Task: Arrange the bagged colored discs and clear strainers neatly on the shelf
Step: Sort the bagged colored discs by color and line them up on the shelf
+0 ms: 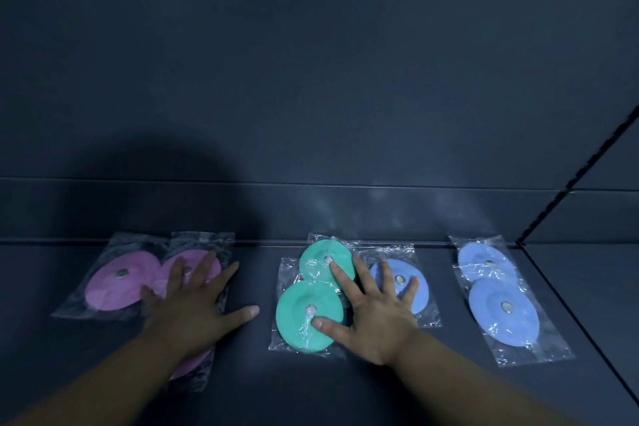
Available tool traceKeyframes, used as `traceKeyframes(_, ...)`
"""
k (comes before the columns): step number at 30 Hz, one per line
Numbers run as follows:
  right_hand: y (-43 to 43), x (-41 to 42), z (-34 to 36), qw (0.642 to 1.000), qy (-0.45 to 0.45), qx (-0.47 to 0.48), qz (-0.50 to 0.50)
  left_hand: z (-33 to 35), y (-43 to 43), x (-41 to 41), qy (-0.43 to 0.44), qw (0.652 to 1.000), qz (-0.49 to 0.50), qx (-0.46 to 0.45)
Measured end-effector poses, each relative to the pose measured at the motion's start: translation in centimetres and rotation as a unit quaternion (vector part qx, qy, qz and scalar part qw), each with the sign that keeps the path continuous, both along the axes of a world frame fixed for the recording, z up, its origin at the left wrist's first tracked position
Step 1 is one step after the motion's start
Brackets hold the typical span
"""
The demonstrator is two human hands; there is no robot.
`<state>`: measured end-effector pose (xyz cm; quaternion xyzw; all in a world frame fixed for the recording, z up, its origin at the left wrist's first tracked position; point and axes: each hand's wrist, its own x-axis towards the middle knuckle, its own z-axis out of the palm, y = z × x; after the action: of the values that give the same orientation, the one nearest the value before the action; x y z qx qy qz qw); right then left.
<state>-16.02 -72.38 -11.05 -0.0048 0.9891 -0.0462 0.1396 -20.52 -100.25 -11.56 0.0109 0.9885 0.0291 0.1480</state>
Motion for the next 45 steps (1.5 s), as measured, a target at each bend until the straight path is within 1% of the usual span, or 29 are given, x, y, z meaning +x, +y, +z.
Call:
traceKeyframes(7, -5.0, -0.6, 0.1, 1.000, -0.019, 0.015, -0.015, -0.1, -4.1, -0.5, -0.001, 1.000, -0.013, -0.004)
traceKeyframes(12, -8.3, -1.0, 0.4, 1.000, -0.006, 0.020, 0.014, 0.5, -6.9, -0.7, 0.019, 0.999, -0.032, -0.029)
traceKeyframes(13, -8.9, -1.1, 0.5, 1.000, -0.004, 0.013, 0.021, 0.6, -7.2, -0.7, 0.034, 0.999, -0.033, -0.023)
traceKeyframes(15, -9.9, -0.9, 0.6, 1.000, 0.016, -0.008, 0.007, 1.0, -7.2, -0.4, 0.095, 0.994, -0.048, 0.011)
traceKeyframes(17, -9.8, -0.3, 0.4, 0.997, 0.066, -0.017, -0.042, 1.5, -6.2, 0.0, 0.130, 0.986, -0.087, 0.056)
traceKeyframes(19, -9.2, 0.7, 0.1, 0.990, 0.102, 0.002, -0.102, 1.8, -4.7, 0.9, 0.122, 0.977, -0.150, 0.091)
traceKeyframes(21, -8.0, 1.9, -0.4, 0.983, 0.105, 0.026, -0.149, 1.6, -2.9, 1.8, 0.103, 0.967, -0.203, 0.113)
traceKeyframes(23, -7.0, 2.7, -0.7, 0.980, 0.095, 0.028, -0.175, 0.9, -1.4, 2.2, 0.082, 0.960, -0.236, 0.131)
traceKeyframes(27, -5.1, 2.7, -0.4, 0.982, 0.067, 0.011, -0.178, -0.4, 0.4, 2.6, 0.038, 0.958, -0.250, 0.132)
traceKeyframes(30, -3.4, 2.3, 0.1, 0.982, 0.060, -0.010, -0.179, -0.2, 1.4, 3.8, 0.034, 0.962, -0.241, 0.126)
traceKeyframes(32, -2.8, 2.7, 0.3, 0.982, 0.081, -0.012, -0.172, 0.2, 2.0, 4.6, 0.041, 0.964, -0.234, 0.119)
traceKeyframes(34, -2.6, 4.0, 0.6, 0.980, 0.115, -0.020, -0.163, 1.0, 2.9, 5.1, 0.072, 0.962, -0.232, 0.125)
traceKeyframes(37, -1.8, 7.3, 1.6, 0.975, 0.141, -0.048, -0.165, 2.6, 5.5, 6.3, 0.107, 0.947, -0.249, 0.173)
traceKeyframes(40, 0.6, 11.9, 2.8, 0.964, 0.168, -0.074, -0.192, 3.6, 9.8, 8.6, 0.078, 0.929, -0.318, 0.170)
traceKeyframes(43, 5.3, 17.9, 3.3, 0.952, 0.201, -0.067, -0.221, 4.4, 15.9, 12.6, 0.071, 0.905, -0.383, 0.170)
traceKeyframes(45, 9.4, 23.0, 3.2, 0.943, 0.207, -0.050, -0.256, 4.5, 20.5, 16.0, 0.056, 0.890, -0.419, 0.170)
